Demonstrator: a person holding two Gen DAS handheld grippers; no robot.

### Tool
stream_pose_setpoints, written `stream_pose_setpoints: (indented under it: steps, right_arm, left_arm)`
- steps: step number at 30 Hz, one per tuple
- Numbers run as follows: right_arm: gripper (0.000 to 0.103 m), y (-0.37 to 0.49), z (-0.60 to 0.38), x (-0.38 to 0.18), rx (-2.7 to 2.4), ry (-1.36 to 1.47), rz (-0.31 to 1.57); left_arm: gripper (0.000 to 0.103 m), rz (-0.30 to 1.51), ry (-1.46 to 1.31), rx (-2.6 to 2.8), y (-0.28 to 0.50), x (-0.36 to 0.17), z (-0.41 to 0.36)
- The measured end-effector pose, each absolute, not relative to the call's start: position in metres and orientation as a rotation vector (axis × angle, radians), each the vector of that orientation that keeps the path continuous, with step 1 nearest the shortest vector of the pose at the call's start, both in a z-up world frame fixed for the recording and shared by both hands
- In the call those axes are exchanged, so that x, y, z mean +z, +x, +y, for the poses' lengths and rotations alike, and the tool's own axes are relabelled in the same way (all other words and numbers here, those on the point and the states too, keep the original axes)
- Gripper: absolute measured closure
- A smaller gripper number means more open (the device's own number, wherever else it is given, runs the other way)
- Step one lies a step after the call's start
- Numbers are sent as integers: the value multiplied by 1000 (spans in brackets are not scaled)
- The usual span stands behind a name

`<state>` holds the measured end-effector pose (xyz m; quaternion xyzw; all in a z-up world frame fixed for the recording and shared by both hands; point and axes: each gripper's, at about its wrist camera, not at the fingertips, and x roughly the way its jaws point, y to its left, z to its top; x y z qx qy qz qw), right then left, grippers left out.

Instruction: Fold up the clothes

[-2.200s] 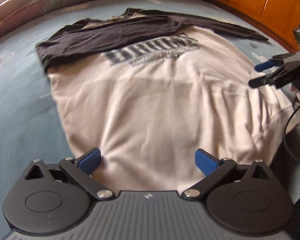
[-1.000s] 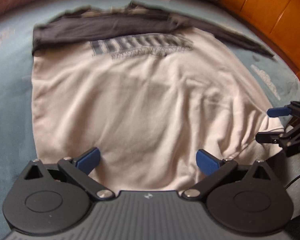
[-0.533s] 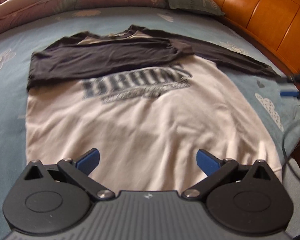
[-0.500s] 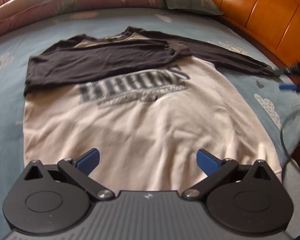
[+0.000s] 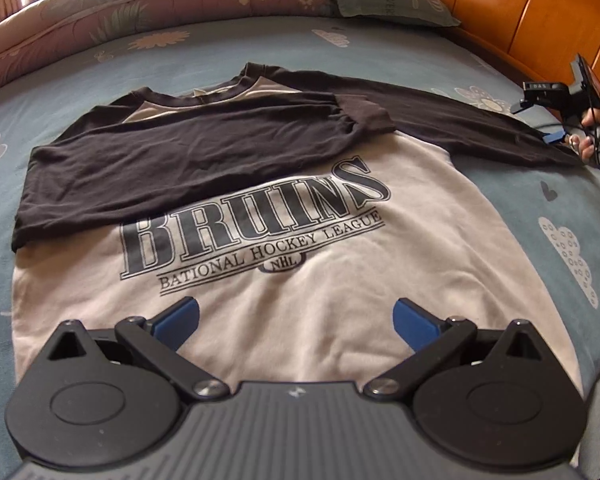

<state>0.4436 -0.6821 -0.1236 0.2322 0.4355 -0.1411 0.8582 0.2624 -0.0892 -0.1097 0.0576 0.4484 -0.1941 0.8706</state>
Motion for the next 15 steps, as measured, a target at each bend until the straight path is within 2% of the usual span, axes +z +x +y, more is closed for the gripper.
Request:
stream_pose_setpoints:
  steps: [7,12,15]
  right_arm:
    - [0,455,-706,-126,-328,495,832]
    - [0,398,-665,-96,-140,500,747]
    - [0,383,-637,-108,-21,471,756]
  left_arm:
    - [1,942,134,-427,265,-115,-105]
    - [1,927,155,-417,259,-109,-105]
    - [1,931,149,-429,256,-108,-107]
